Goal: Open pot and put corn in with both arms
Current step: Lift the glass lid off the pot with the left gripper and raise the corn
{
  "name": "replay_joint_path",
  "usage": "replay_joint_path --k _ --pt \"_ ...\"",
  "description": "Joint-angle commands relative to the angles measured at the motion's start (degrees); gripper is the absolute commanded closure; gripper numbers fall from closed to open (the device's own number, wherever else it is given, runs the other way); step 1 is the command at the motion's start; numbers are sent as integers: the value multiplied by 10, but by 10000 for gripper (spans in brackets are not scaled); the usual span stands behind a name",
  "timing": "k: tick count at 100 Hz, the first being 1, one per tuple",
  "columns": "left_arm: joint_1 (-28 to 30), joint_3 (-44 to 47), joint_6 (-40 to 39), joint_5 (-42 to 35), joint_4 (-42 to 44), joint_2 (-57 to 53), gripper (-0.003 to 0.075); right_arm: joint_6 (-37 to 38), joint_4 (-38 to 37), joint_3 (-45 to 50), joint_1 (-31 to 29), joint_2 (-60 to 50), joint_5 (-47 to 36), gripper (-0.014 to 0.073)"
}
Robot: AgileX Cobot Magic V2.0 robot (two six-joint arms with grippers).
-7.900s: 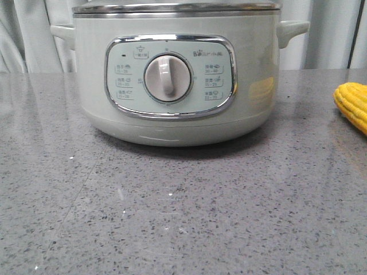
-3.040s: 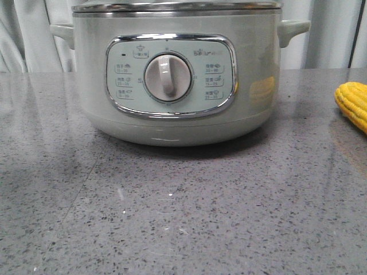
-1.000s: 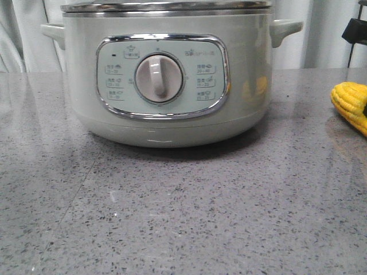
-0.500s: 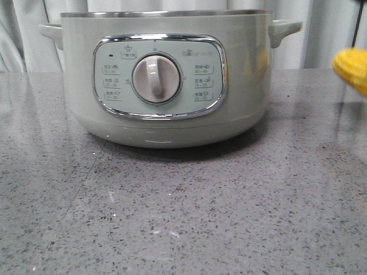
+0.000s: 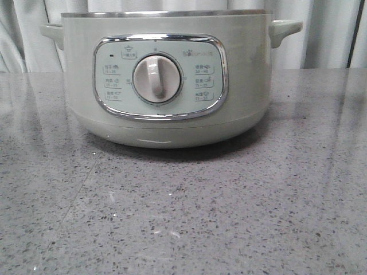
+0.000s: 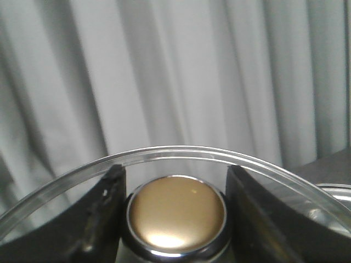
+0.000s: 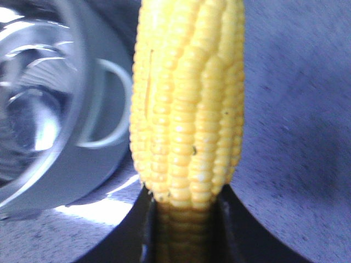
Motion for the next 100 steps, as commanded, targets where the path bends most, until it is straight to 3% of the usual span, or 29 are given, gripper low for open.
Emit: replay_joint_path --k 1,44,74,100 --pt "27 19 -2 -69 -4 -39 741 -2 8 -35 40 -19 -15 657" --pt "70 195 -4 -77 -56 -165 741 22 8 -42 215 39 -116 657" --pt "70 283 -4 -166 -59 -171 741 25 12 -56 233 90 -133 657" --pt "70 305 6 -181 -72 -138 741 25 11 -94 241 142 -132 657"
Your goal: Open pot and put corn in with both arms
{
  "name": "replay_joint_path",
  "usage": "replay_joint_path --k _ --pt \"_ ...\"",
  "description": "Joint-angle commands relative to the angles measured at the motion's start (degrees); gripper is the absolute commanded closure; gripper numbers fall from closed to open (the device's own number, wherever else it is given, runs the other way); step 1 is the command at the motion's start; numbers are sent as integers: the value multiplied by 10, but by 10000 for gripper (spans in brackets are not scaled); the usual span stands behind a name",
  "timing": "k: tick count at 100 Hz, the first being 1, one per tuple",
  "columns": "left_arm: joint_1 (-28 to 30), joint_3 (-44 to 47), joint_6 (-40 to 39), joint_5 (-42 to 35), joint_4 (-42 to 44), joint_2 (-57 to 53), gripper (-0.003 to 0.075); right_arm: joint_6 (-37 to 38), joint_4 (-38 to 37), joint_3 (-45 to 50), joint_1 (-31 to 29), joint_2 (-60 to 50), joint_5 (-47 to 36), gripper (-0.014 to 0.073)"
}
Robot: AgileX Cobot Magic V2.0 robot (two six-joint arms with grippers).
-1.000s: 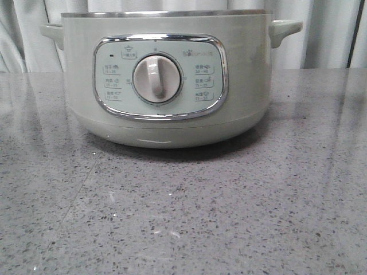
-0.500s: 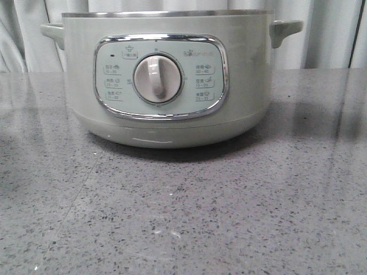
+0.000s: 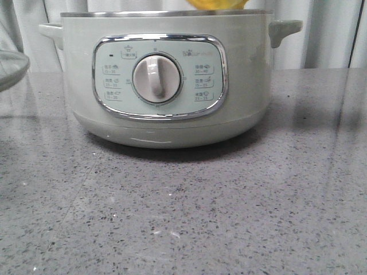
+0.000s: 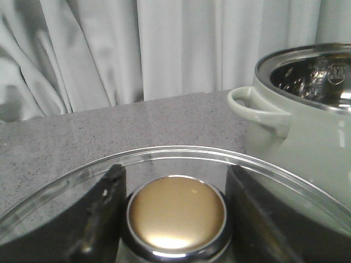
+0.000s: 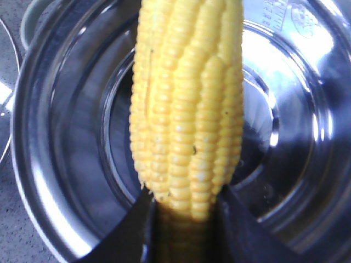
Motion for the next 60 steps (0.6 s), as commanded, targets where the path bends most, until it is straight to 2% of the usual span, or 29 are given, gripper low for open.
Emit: replay_joint_path --k 1,25,44,60 --pt "2 -22 7 -105 -9 21 741 0 5 -28 3 -2 -28 657" --pt "2 -22 13 -194 -27 114 741 0 3 -31 3 24 -29 657" --pt "2 -22 45 -279 -78 204 741 0 3 -31 3 26 -33 657" --pt "2 -22 58 -315 -101 261 741 0 1 -31 3 34 -33 657"
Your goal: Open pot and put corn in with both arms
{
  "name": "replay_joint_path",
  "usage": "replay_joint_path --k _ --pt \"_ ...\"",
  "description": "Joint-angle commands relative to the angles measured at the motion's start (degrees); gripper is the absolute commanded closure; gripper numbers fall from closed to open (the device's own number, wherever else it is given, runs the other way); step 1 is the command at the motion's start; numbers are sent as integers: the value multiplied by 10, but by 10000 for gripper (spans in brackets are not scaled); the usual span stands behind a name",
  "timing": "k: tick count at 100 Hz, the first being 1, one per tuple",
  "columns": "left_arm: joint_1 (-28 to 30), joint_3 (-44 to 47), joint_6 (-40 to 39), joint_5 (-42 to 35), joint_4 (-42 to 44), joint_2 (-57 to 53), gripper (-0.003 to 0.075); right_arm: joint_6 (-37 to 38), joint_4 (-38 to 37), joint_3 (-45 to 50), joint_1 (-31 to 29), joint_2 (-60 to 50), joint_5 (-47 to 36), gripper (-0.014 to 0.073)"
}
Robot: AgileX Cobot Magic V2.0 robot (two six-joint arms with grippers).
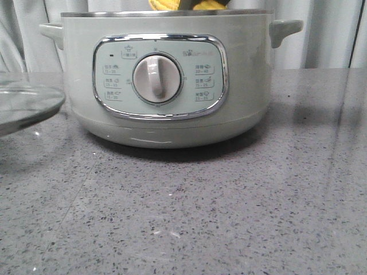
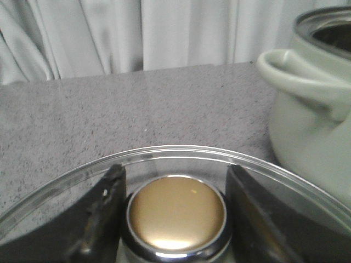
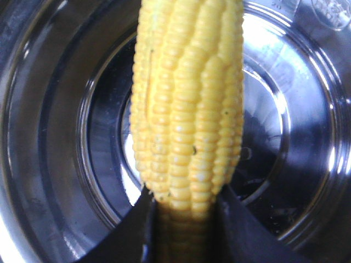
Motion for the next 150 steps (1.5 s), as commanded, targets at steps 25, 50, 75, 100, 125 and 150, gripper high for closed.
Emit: replay_joint_path --k 25,50,75,100,125,150 --pt "2 -23 7 -163 -14 72 741 4 2 -22 -1 9 -29 657" --pt "2 -23 7 -180 -14 107 741 4 1 -34 -1 32 -36 657" --pt "2 -23 7 -203 -2 125 733 4 1 -56 -1 44 -34 527" --pt "2 -23 7 -230 5 126 389 4 1 -56 -1 44 -38 286" --pt "2 -23 7 -243 -17 126 271 4 1 -57 -1 44 -41 139" --pt "2 -23 7 -252 -17 126 271 4 1 -58 -1 41 -34 109"
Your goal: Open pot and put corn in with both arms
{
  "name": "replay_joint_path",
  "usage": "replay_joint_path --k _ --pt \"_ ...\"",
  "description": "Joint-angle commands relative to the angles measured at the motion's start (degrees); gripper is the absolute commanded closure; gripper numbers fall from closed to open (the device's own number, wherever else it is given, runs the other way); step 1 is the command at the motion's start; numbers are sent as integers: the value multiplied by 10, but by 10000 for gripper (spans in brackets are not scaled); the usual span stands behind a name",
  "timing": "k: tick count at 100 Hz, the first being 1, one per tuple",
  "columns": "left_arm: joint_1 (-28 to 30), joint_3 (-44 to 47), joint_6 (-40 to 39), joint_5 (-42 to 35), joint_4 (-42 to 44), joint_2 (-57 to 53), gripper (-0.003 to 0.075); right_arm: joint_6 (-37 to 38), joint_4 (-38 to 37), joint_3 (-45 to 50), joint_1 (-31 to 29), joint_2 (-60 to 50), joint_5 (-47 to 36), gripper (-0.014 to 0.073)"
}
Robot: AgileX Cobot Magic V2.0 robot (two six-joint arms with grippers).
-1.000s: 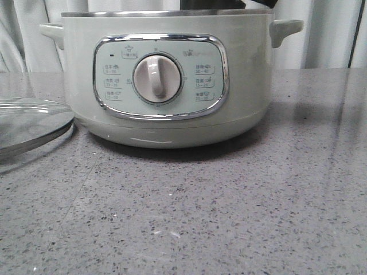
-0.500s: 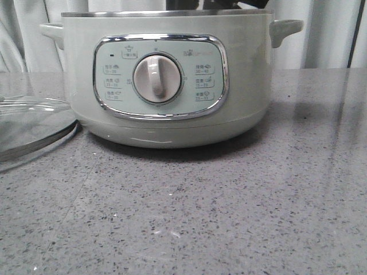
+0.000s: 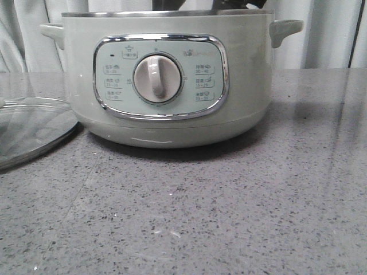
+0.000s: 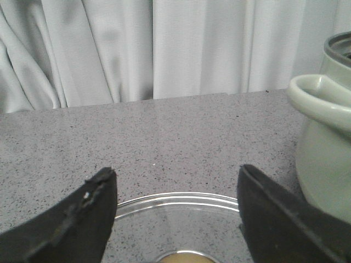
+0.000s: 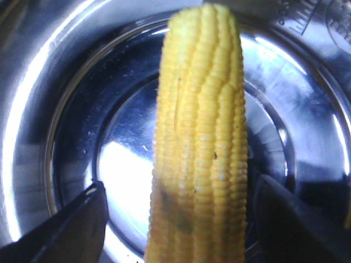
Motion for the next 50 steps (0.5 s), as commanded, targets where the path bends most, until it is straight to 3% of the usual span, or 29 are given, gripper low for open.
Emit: replay_joint_path --k 1,13,23,28,37,45,50 --pt "2 -15 -2 -53 -6 -15 271 -2 9 -18 -1 -30 -17 109" --pt "2 -15 -2 -52 -5 -29 275 -2 9 -20 -1 -42 -13 148" --pt "2 -15 -3 -51 6 -52 316 -2 6 -23 -1 -63 -16 307" --pt "2 -15 -3 -51 7 -69 374 -2 1 -24 -1 -74 -23 427" --pt "2 -15 -4 -40 7 -110 545 -2 -20 -24 -1 -105 -37 660" --pt "2 -15 -4 -9 7 -159 715 -2 -39 -24 -1 -130 -40 656" --pt "2 -15 -4 20 9 -190 740 -2 -54 -24 -1 -146 -40 656"
